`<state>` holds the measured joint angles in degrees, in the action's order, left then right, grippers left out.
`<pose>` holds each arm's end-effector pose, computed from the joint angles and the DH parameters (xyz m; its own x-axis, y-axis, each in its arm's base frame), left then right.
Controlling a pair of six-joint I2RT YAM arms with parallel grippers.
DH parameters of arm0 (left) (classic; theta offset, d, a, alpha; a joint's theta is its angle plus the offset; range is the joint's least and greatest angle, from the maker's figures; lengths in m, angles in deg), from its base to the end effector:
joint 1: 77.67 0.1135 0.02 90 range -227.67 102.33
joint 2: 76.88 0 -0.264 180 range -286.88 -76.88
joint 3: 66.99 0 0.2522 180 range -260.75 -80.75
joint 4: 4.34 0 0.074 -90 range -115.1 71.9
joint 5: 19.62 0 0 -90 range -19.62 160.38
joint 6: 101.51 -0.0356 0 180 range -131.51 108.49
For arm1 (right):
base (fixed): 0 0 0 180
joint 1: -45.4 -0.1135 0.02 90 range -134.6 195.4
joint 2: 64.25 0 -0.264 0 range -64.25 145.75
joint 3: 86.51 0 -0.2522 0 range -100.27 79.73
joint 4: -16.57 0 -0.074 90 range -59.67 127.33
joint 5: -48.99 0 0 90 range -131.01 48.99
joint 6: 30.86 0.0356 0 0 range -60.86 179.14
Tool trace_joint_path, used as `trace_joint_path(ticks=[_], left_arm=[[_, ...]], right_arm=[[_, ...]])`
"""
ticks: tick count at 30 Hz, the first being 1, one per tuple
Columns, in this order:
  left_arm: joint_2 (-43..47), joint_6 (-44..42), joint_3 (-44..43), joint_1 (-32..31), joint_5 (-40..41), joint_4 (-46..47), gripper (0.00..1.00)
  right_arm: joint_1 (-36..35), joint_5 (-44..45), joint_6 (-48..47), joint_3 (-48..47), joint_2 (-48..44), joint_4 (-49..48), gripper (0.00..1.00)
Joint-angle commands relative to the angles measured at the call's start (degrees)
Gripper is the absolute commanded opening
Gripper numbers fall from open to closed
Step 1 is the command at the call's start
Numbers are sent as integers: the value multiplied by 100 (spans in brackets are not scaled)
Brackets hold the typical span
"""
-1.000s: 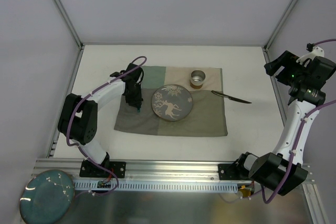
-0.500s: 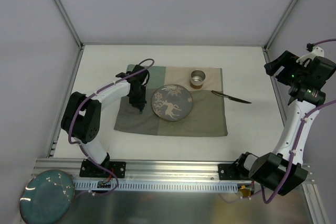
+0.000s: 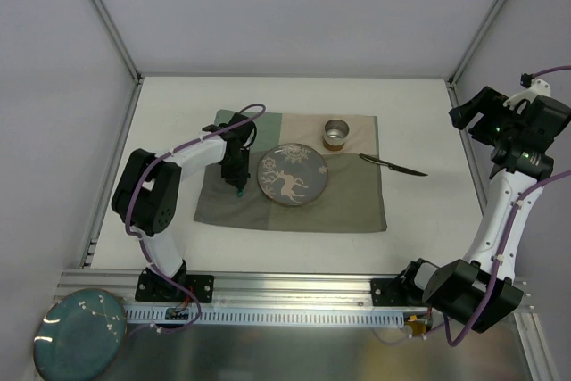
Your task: Set the dinner table for one person
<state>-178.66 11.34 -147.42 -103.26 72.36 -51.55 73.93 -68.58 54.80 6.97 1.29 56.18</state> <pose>0.3152 -0.1496 0.1781 -0.9368 0.0184 -0.3493 0.0613 0.9918 -0.1123 0.2242 -0.1031 0.4104 -0.2827 0.0774 -0.9561 0.0167 0.9970 0.0757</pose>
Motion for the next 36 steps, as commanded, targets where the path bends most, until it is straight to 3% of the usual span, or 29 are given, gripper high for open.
trace_joint_path(ticks=[1,4,9,10,15,23,28,33,36], left_arm=[[-105,-149,67,-61,22,119,0],[-132,-141,172,-61,-4,234,4],[69,-167,208,-52,83,287,18],[122,-184,199,-43,83,287,27],[491,-299,6,-43,75,269,48],[975,-588,-757,62,364,6,48],[1388,-930,-1645,97,374,49,48],[1161,-2107,-2727,-69,-591,304,48],[854,-3092,-3132,-473,-645,339,48]], right_arm=[[65,-143,-58,-231,-120,-106,82],[56,-187,-67,-196,-85,-106,82],[64,-231,-85,-222,20,-53,82],[65,-266,-85,-231,29,-53,82],[56,-275,-23,-354,99,-115,82],[21,-608,-268,-591,564,-97,82],[-304,-1084,-1164,-784,1031,526,82],[-498,-750,-1631,-697,813,632,82],[-498,-697,-1895,-635,462,755,83]])
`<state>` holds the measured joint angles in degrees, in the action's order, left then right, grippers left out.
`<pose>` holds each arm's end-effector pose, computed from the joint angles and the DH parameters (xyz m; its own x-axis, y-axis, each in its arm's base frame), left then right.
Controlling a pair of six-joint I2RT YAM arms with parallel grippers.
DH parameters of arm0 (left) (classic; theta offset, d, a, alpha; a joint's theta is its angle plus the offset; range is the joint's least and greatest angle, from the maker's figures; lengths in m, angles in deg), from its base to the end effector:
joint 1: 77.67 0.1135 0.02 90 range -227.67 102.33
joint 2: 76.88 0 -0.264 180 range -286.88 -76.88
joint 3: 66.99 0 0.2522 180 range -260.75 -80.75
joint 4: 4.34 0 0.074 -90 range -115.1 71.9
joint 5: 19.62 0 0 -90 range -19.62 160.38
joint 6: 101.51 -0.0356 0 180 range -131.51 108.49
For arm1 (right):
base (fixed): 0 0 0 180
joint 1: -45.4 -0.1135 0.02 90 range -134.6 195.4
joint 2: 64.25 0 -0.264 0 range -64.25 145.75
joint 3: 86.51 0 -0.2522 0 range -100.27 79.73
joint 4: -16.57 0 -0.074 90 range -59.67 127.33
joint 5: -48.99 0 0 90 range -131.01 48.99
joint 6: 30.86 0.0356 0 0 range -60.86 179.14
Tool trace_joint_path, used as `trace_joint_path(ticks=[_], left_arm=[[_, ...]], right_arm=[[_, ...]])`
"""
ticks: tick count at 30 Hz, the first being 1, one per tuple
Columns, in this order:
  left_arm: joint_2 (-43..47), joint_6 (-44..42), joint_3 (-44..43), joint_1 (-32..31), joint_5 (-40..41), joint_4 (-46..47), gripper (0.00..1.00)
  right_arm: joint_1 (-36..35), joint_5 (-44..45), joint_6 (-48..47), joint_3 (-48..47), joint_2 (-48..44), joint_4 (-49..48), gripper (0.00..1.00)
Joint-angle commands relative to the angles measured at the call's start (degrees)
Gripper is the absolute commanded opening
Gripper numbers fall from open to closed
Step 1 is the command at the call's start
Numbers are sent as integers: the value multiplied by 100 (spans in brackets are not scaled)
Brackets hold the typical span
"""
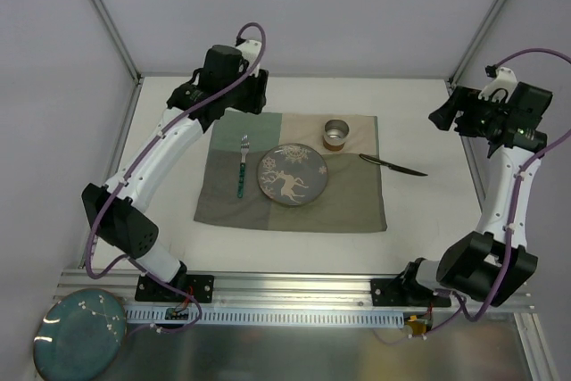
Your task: Set the dinner table for one person
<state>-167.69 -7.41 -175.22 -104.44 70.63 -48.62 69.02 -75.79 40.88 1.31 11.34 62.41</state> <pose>0.3234 -0.1630 0.4035 -0.4343 0.1390 -0.8900 0.4169 0.9068 -0.0618 0.2702 -0.0960 0.3908 -0.3854 -0.1124 -0.9159 -0.2608 0.9654 -0.0087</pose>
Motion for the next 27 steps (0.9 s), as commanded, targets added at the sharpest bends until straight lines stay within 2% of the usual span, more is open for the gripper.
trace_joint_path(ticks=[1,9,19,27], left_arm=[[-297,-1392,-413,-565,-404,73,48],[-956,-2062,-993,-1296,-209,55,49],[-1238,-2299,-897,-1647,-113,64,50],[-1861,-3318,-1599,-2342,388,55,50]], right_arm=[[-15,51,-573,-25,-641,150,83],[-15,428,-1258,580,-1134,387,84],[3,640,-1540,959,-1591,361,85],[-6,666,-1487,1091,-1460,361,85]])
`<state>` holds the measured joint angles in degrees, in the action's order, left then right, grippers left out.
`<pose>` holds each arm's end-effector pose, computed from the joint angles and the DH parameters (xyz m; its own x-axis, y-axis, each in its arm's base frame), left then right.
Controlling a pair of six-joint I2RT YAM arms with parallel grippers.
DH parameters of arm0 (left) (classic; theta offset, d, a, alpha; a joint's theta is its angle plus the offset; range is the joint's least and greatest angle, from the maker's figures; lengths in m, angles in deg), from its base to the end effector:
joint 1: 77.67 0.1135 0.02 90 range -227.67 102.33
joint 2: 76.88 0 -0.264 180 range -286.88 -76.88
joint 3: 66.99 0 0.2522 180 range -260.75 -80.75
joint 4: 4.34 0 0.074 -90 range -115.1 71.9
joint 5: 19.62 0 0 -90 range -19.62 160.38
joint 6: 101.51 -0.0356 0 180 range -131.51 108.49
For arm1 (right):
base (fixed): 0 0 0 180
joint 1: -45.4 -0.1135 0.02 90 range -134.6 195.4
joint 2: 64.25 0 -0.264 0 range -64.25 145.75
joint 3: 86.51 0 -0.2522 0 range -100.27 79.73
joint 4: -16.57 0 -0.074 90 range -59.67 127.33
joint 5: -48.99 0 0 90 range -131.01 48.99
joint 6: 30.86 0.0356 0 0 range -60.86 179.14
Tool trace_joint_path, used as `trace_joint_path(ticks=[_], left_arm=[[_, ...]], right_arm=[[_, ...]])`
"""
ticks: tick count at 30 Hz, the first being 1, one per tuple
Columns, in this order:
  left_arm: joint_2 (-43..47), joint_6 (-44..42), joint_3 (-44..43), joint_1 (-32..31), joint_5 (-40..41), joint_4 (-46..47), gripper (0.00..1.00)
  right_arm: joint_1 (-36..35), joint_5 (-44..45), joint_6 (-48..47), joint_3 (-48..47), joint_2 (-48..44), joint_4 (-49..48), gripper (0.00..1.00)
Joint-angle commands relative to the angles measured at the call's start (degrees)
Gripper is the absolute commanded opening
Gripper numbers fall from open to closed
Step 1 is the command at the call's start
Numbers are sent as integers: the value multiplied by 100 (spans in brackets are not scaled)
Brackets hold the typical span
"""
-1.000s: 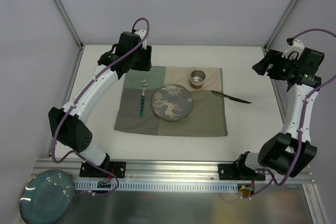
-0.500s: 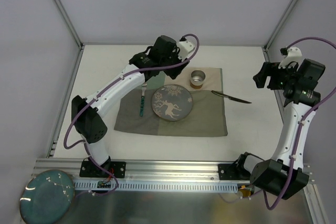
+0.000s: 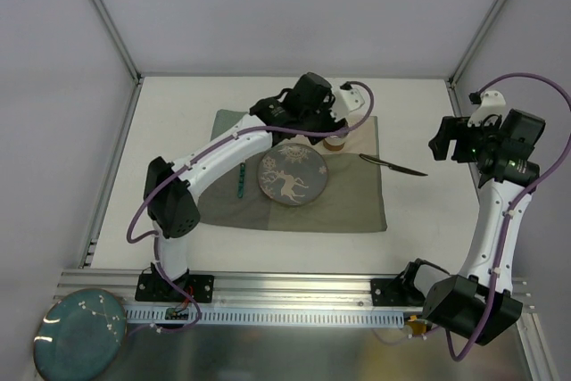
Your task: Set the dinner table for one person
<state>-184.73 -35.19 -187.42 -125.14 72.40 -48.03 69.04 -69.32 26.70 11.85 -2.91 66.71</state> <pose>0.2990 -0.3241 0.3631 -0.0323 0.6290 -0.7768 0.7960 0.4861 0.3605 0.2095 -0.0733 0.3802 -0.3719 -0.3527 -0.8586 -0.2646 0.9269 -0.2661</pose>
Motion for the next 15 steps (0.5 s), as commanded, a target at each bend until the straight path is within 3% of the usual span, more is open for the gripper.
trace_joint_path(ticks=[1,8,15], left_arm=[[-305,-619,-441,-325,220,5,50],[-1228,-1558,-1303,-738,36,14,50],[-1967,-2008,-1908,-756,-939,75,50]], right_arm=[[0,28,-69,46,-69,-70,85],[255,99,10,-15,-157,-70,85],[1360,-568,80,73,-246,-70,86]])
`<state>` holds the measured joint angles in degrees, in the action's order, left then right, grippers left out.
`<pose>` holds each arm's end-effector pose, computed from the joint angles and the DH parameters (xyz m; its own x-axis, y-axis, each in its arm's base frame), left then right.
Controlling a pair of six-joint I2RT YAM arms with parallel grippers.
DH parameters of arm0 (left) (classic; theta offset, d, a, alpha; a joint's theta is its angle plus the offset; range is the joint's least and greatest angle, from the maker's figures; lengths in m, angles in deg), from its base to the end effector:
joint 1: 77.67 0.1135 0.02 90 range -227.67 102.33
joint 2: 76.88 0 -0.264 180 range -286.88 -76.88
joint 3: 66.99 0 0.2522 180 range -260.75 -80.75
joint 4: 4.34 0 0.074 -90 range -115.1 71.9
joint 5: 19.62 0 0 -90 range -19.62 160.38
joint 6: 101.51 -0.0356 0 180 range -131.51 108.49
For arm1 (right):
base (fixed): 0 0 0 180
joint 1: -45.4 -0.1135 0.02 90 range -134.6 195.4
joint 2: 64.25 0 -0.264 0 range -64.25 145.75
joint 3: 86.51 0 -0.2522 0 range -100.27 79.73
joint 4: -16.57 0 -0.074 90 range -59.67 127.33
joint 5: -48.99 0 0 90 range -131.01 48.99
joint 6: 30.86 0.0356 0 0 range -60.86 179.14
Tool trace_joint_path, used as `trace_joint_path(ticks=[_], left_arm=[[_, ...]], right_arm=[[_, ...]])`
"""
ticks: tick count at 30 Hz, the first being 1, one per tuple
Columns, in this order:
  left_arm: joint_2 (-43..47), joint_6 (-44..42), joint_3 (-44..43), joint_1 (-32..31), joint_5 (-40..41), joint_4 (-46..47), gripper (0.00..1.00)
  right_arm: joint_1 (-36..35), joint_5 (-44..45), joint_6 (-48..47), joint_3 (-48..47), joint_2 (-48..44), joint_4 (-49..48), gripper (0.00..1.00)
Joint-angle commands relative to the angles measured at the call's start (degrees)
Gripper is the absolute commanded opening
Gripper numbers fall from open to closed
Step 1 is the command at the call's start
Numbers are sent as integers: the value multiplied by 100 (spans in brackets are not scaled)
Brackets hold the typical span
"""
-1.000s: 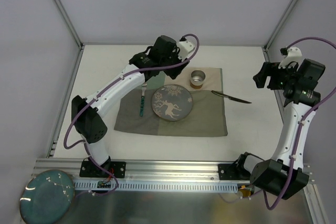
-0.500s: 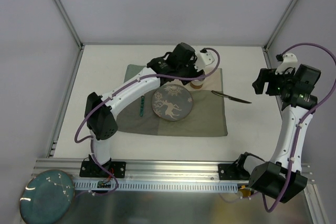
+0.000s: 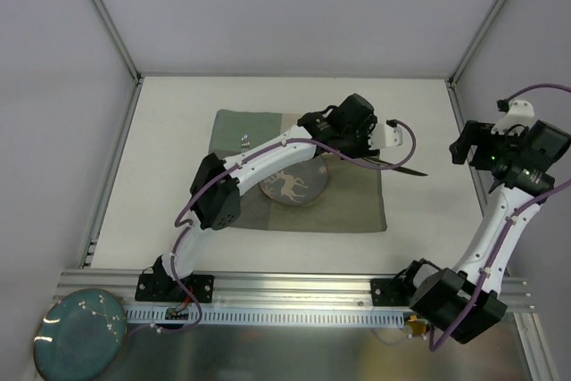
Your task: Set the dinner table for one person
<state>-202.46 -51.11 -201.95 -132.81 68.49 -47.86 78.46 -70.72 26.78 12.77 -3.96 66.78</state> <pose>0.2923 -0.4217 0.3078 0.2855 0.7047 -0.6495 0.8484 0.1294 0.5133 0.1911 -0.1033 0.3787 -0.4123 -0.2863 -0.8649 -0.1271 0.9581 -0.2566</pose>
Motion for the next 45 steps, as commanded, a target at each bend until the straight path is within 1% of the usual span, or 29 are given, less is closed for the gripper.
trace_joint_path(ticks=[1,2,3,4,6,9,12,15,20,24,33,42,45], left_arm=[[-369,-444,-517,20,-775,49,50],[-449,-444,-579,20,-891,58,50],[-528,-435,-701,29,-1014,58,50],[-642,-418,-746,38,-1146,58,50],[-766,-374,-921,90,-1559,58,51],[-1047,-268,-1254,178,-1989,67,52],[-1381,-154,-1642,266,-2306,67,52],[-1671,22,-1940,336,-2517,102,52],[-2031,407,-2108,503,-2956,295,54],[-2155,777,-2170,609,-3308,365,54],[-2339,1191,-2205,609,-3809,532,55],[-2506,1472,-2179,583,-4074,568,56],[-2533,1516,-2179,556,-3837,672,56]], right_arm=[[560,-552,98,-36,-88,-68,86],[709,-823,116,-45,-62,-41,86],[989,-956,142,-63,-35,-15,86],[1105,-1062,142,-80,43,20,86],[1473,-1369,125,-150,131,108,86],[1860,-1730,133,-177,290,178,86],[2020,-1889,116,-151,369,196,86],[2038,-1880,37,-37,317,214,86],[2038,-1880,28,25,150,293,86],[2073,-1977,28,-54,158,495,86],[2143,-1986,28,-28,176,591,86],[2179,-2047,-25,-72,114,785,86],[2187,-2073,-69,-116,79,907,86]])
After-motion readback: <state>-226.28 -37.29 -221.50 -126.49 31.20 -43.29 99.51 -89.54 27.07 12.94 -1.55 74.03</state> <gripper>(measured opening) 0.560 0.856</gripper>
